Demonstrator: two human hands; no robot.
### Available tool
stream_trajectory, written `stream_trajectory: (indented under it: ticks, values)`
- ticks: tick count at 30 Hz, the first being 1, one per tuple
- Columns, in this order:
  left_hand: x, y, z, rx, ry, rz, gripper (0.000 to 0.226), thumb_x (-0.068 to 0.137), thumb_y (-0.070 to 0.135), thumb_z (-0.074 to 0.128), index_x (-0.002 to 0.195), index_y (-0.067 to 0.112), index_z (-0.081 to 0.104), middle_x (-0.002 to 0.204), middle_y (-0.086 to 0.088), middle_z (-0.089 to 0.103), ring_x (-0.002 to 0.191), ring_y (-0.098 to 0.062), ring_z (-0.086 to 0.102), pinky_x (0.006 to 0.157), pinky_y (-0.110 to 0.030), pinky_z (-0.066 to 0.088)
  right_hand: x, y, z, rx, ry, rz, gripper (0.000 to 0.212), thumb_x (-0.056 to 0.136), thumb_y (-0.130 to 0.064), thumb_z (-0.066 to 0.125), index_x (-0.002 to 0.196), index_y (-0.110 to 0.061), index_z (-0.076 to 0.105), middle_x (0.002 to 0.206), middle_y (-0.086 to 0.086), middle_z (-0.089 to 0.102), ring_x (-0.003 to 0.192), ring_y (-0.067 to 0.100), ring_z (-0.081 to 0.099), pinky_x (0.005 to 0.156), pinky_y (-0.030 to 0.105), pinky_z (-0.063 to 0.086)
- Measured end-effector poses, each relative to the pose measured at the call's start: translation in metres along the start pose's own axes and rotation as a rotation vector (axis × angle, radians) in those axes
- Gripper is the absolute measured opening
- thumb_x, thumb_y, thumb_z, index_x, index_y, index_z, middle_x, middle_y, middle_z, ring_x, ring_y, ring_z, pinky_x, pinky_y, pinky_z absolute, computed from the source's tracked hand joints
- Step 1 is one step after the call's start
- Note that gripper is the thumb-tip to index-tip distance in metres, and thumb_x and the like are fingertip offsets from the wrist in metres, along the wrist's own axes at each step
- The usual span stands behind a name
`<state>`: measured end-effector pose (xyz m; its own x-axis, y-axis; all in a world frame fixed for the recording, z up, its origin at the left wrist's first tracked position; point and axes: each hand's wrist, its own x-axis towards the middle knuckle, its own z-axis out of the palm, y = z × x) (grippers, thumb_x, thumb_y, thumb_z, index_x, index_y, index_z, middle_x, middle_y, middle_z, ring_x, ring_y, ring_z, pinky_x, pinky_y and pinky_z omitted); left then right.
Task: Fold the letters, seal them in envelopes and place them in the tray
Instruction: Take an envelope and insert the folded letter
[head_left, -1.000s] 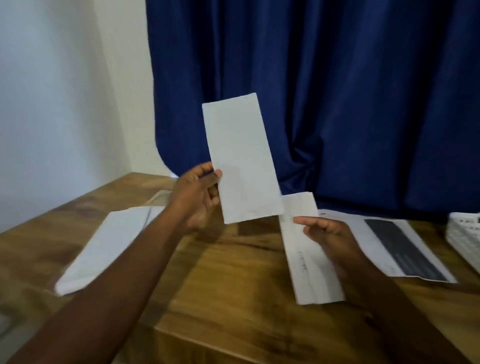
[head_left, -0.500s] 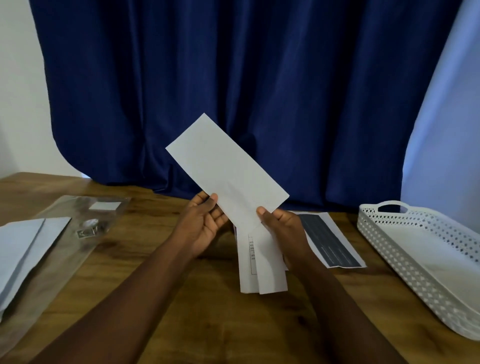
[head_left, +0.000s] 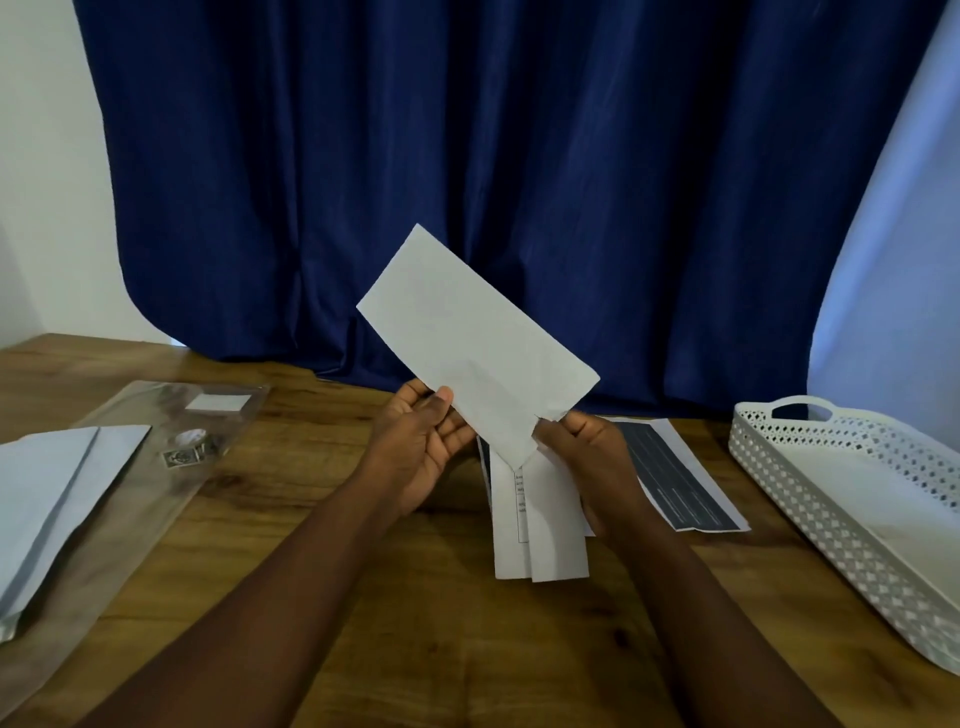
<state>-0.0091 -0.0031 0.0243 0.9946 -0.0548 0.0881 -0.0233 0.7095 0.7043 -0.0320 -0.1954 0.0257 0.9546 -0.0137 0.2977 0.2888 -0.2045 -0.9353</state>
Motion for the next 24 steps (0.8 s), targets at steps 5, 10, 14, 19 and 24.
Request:
stream_trajectory:
  ticks: [5, 10, 14, 19, 24]
  values:
    - [-0.004, -0.005, 0.001, 0.077, -0.049, 0.004, 0.028, 0.104, 0.002, 0.051, 0.129, 0.012, 0.057, 0.123, -0.013, 0.073, 0.108, -0.028, 0.074, 0.077, -0.037, 0.063, -0.002, -0.006, -0.001, -0.002, 0.075, -0.101, 0.005, 0.077, -0.048, 0.069, 0.076, -0.05, 0.074, 0.079, -0.019, 0.075, 0.067, 0.0, 0.07, 0.05, 0.009, 0.048]
    - [-0.01, -0.011, 0.007, 0.158, -0.062, -0.032, 0.043, 0.095, 0.007, 0.063, 0.135, 0.016, 0.052, 0.131, -0.017, 0.066, 0.105, -0.028, 0.071, 0.08, -0.047, 0.062, -0.007, -0.014, -0.008, -0.09, 0.131, -0.322, 0.022, 0.081, -0.031, 0.073, 0.077, -0.053, 0.072, 0.081, -0.035, 0.071, 0.075, -0.01, 0.068, 0.055, 0.003, 0.046]
    - [-0.015, -0.005, 0.012, 0.038, -0.123, -0.184, 0.082, 0.077, 0.06, 0.074, 0.144, 0.019, 0.05, 0.137, -0.016, 0.065, 0.122, -0.038, 0.066, 0.093, -0.065, 0.054, -0.011, -0.012, -0.01, -0.498, 0.136, -0.637, 0.022, 0.088, -0.017, 0.071, 0.109, -0.025, 0.074, 0.107, -0.014, 0.074, 0.094, 0.001, 0.069, 0.072, 0.012, 0.054]
    - [-0.017, 0.001, 0.011, -0.004, -0.119, -0.249, 0.105, 0.069, 0.079, 0.067, 0.14, 0.003, 0.055, 0.134, -0.028, 0.064, 0.125, -0.044, 0.062, 0.099, -0.065, 0.051, -0.018, -0.011, 0.004, -0.926, 0.071, -0.795, 0.028, 0.083, -0.025, 0.069, 0.11, -0.021, 0.072, 0.1, 0.005, 0.074, 0.08, 0.019, 0.071, 0.06, 0.025, 0.053]
    - [-0.019, -0.001, 0.013, -0.029, -0.021, -0.231, 0.079, 0.073, 0.061, 0.076, 0.129, 0.006, 0.067, 0.128, -0.021, 0.07, 0.116, -0.035, 0.069, 0.089, -0.048, 0.06, -0.021, -0.011, 0.012, -0.965, 0.012, -0.67, 0.04, 0.085, -0.044, 0.059, 0.118, -0.027, 0.072, 0.113, 0.003, 0.073, 0.092, 0.02, 0.07, 0.065, 0.029, 0.052]
